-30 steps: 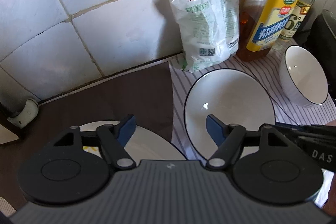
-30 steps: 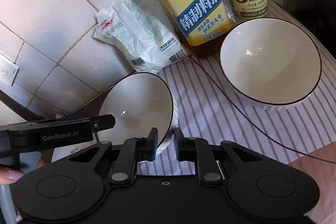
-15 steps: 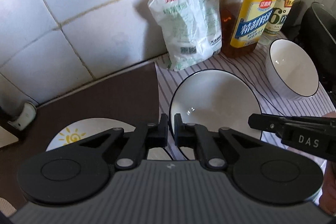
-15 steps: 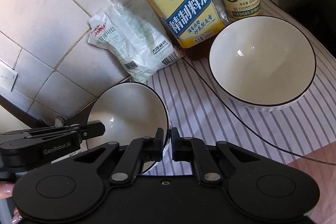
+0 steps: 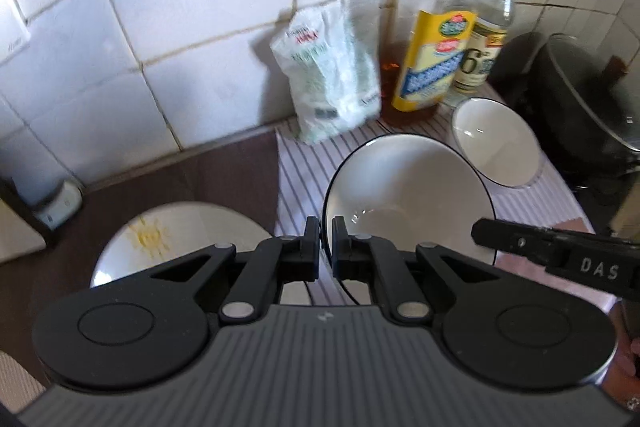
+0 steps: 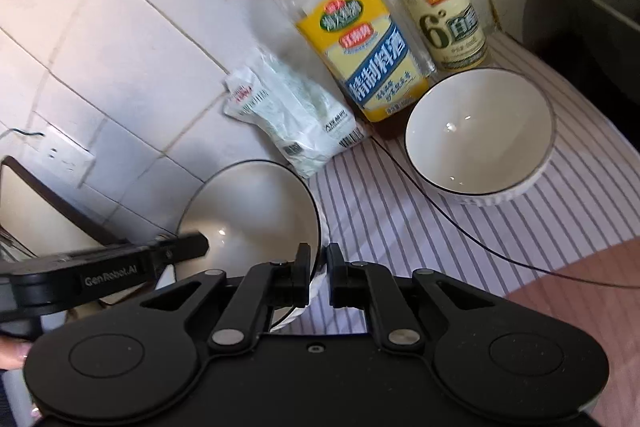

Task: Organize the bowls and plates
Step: 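Lift the second bowl, carry it over the first bowl and lower it inside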

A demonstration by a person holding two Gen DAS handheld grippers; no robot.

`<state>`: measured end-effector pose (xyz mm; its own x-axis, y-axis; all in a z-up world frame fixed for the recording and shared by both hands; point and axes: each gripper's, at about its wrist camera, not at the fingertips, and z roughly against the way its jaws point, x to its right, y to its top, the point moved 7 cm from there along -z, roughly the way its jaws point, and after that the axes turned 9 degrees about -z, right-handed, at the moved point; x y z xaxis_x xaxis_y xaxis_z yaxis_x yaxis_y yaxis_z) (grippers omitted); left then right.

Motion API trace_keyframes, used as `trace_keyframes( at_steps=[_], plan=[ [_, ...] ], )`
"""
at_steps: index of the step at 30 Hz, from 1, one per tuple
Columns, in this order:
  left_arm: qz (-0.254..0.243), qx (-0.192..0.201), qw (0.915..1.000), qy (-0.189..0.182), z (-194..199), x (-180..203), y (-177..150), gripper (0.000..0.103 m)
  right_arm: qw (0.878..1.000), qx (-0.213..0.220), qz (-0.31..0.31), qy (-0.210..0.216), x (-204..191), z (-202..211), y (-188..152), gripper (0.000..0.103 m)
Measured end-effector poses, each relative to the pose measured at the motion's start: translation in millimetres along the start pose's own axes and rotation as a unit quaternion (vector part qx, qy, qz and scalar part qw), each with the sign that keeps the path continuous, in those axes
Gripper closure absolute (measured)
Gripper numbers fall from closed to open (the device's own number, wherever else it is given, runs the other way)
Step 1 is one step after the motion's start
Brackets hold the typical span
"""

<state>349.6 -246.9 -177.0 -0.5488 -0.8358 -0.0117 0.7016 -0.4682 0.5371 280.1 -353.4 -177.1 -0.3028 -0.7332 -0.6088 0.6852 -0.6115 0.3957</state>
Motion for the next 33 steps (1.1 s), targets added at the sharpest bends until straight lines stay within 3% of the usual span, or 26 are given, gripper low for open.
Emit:
trace_keyframes(
  at_steps=[5, 14, 24, 30, 33],
  plan=[
    [0.007, 0.008, 0.9998, -0.014, 27, 9, -16, 0.099, 1.0, 0.013, 0.006, 0.009, -5, 37, -12, 0.091],
    [-0.005, 0.0, 1.0, 0.006, 54, 32, -48, 0.099, 1.0, 0.016, 0.013, 0.016, -4, 79, -36, 0.091],
    [-0.006, -0.028, 0.9993, 0.023, 43, 38, -70, 0.099, 1.0, 0.002, 0.009, -0.016, 5, 72, -67, 0.091],
    [-0.051, -0.035, 0.996, 0.065, 35, 48, -80, 0.099, 0.999, -0.001, 0.043, -0.03, 9, 63, -80, 0.091],
    [-0.055, -0.041, 0.9954, 0.067, 33, 49, -82, 0.099, 0.999, -0.001, 0.042, -0.034, 11, 61, -83, 0.091]
  ],
)
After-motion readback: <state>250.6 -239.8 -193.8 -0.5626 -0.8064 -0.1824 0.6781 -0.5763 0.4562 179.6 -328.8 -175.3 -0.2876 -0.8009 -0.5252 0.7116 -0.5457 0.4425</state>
